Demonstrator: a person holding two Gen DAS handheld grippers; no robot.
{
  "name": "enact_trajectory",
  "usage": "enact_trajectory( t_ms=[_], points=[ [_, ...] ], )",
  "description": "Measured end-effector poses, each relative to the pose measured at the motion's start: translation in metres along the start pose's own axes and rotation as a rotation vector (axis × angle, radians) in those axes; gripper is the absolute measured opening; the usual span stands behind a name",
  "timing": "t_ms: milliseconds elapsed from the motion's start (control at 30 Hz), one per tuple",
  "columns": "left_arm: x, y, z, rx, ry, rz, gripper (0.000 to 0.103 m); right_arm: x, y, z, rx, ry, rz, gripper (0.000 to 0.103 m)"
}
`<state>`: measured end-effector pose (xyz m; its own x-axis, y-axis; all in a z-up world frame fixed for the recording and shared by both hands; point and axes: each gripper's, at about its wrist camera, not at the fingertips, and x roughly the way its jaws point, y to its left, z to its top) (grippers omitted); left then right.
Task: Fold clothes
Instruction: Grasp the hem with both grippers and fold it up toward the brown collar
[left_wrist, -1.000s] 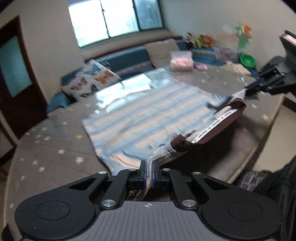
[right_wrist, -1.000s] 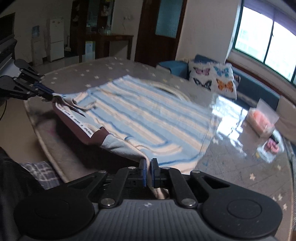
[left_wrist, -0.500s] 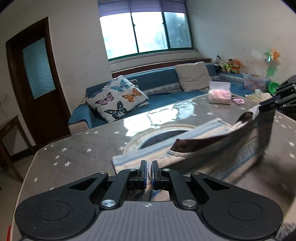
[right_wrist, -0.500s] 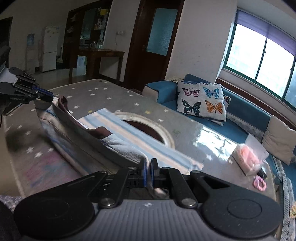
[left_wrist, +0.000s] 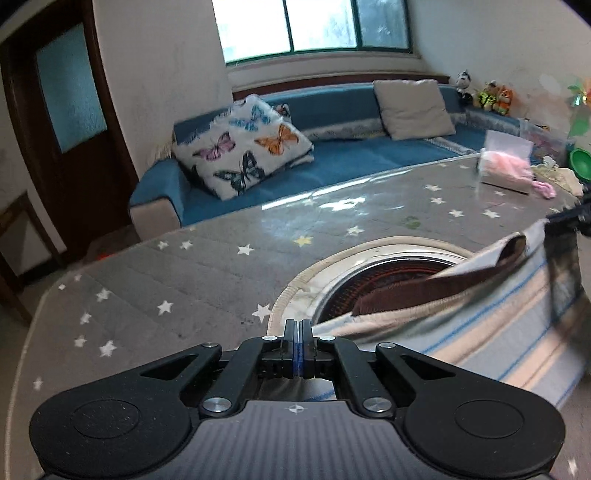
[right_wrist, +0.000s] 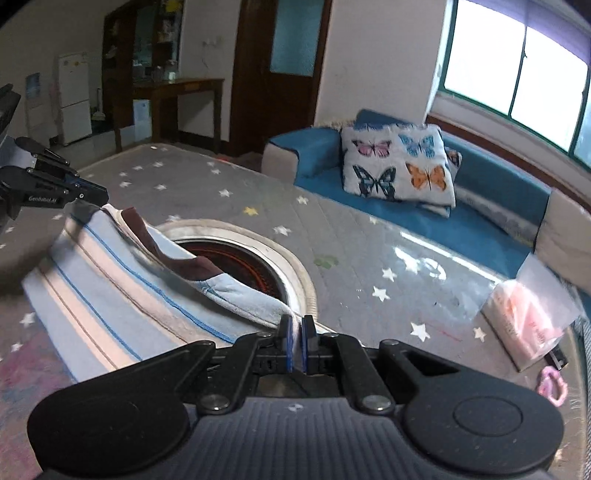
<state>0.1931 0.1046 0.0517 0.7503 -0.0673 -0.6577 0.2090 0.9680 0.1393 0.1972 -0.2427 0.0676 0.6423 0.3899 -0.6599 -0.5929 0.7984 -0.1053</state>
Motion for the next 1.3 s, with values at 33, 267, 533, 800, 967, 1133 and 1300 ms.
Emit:
enact_trajectory(
  t_ms=[33,267,533,800,967,1133,1300],
  points=[
    [0.01,0.001,0.002,-0.004,0.008,0.004,0.0,0.009,-0.004,-0.001,0.011,0.008,0.0,0.004],
    [0.045,0.015,-0.005,-0.079,0.064,-0.001,0.0,0.064,-0.024,-0.015,0.1,0.058,-0.015,0.004],
    [0.03,0.036,-0.02,-0.139,0.08,-0.046,0.026,0.078,-0.031,-0.028,0.159,0.086,0.029,0.013],
    [0.027,0.039,-0.04,-0.144,0.127,-0.025,0.043,0.074,-0.037,-0.03,0.179,0.096,0.076,0.026],
    [0.03,0.041,-0.043,-0.149,0.144,-0.031,0.037,0.074,-0.033,-0.031,0.167,0.092,0.063,0.026],
    [0.028,0.043,-0.045,-0.162,0.148,-0.028,0.037,0.072,-0.033,-0.031,0.171,0.083,0.053,0.024],
    [0.024,0.04,-0.044,-0.14,0.13,-0.014,0.004,0.073,-0.03,-0.03,0.153,0.089,0.027,0.009]
  ],
)
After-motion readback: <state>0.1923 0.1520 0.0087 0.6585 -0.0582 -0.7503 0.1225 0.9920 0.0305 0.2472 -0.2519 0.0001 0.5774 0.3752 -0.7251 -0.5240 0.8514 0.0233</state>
